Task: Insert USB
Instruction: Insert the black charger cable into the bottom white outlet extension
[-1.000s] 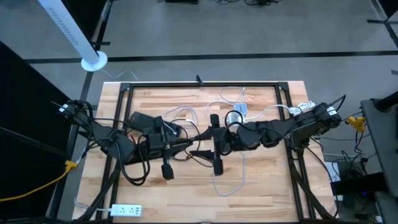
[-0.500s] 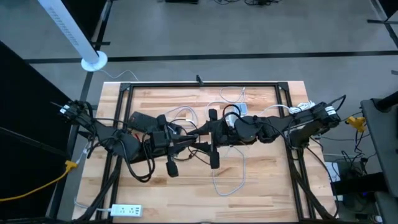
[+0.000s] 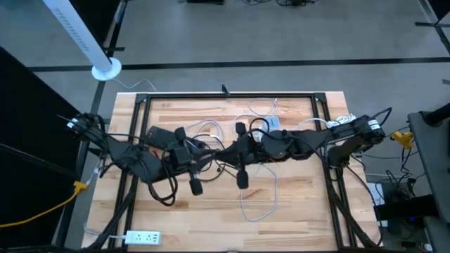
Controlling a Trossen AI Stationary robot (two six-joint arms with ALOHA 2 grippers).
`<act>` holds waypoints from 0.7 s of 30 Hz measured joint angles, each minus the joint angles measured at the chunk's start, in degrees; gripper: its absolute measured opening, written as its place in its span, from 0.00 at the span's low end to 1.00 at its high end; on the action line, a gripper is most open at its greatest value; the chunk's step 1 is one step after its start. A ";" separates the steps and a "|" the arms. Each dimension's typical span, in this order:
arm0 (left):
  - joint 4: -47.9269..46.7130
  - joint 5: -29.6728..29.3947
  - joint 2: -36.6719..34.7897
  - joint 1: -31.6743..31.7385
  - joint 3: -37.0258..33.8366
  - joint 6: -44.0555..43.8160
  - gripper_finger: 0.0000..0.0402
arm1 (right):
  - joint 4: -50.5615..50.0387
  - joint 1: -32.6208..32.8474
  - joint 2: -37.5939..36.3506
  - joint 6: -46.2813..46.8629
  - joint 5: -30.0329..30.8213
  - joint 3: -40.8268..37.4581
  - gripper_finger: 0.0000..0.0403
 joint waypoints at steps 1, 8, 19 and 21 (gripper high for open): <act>-1.86 -0.42 -0.35 0.06 0.00 -0.21 0.08 | -1.62 -0.06 -0.24 -0.60 0.62 0.00 0.01; -14.16 -0.64 -4.56 0.19 -0.02 -7.53 0.19 | -19.64 -0.75 -6.30 -6.24 15.65 -0.02 0.00; -51.08 25.15 -8.38 0.25 -0.02 -51.45 0.20 | -27.44 -6.46 -8.37 -21.66 9.75 -0.61 0.00; -52.60 30.86 -8.41 0.26 -0.02 -51.24 0.19 | -28.09 -6.14 -6.02 -25.06 8.67 -0.62 0.00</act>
